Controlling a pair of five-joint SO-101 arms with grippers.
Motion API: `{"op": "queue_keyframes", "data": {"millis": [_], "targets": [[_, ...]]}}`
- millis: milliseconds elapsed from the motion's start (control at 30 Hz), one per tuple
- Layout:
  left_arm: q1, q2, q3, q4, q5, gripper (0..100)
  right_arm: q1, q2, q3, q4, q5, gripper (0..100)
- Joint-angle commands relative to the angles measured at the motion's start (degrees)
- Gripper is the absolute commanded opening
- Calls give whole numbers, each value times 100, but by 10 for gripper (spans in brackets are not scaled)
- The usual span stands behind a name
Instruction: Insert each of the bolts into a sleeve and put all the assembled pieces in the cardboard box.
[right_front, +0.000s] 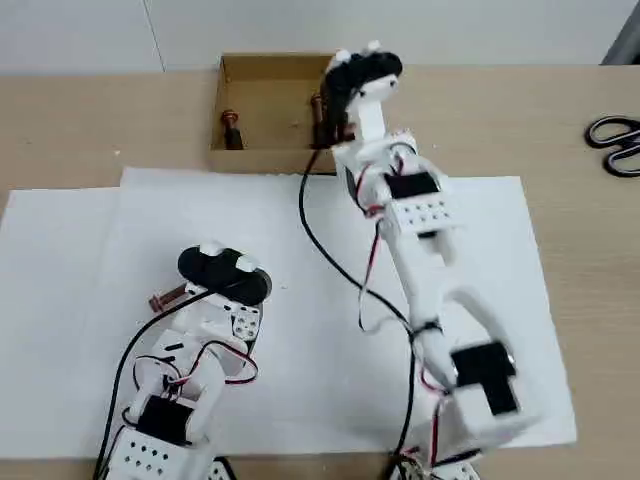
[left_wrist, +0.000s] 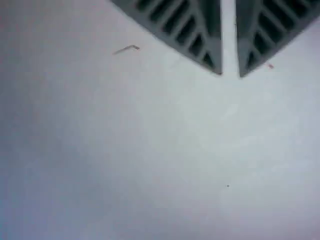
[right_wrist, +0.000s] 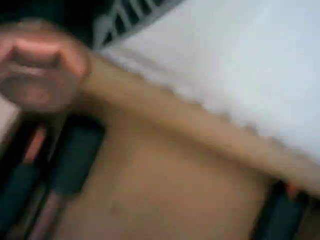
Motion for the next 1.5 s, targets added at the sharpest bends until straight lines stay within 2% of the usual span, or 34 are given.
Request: {"op": "queue_keyframes", "data": {"millis": [0,133,433,767,1033,1300,1467], "targets": [[18,-79,-40,0,-18,8,-22,541,-1002,-1015,-35,4],[18,-79,-40,0,-18,8,-180,1314,-1732,-1815,325,4],[18,-79,-40,0,-18,8,-541,3046,-3516,-2343,378,4],[18,-79,-40,0,-18,8,-514,4611,-5090,-2360,387,7],[18,-79,-40,0,-18,8,-523,4875,-5222,-2141,387,10],[18,-79,-40,0,-18,8,-418,4866,-5231,-1604,387,202],[18,-79,-40,0,-18,8,-365,4848,-5240,-1578,387,224]]}}
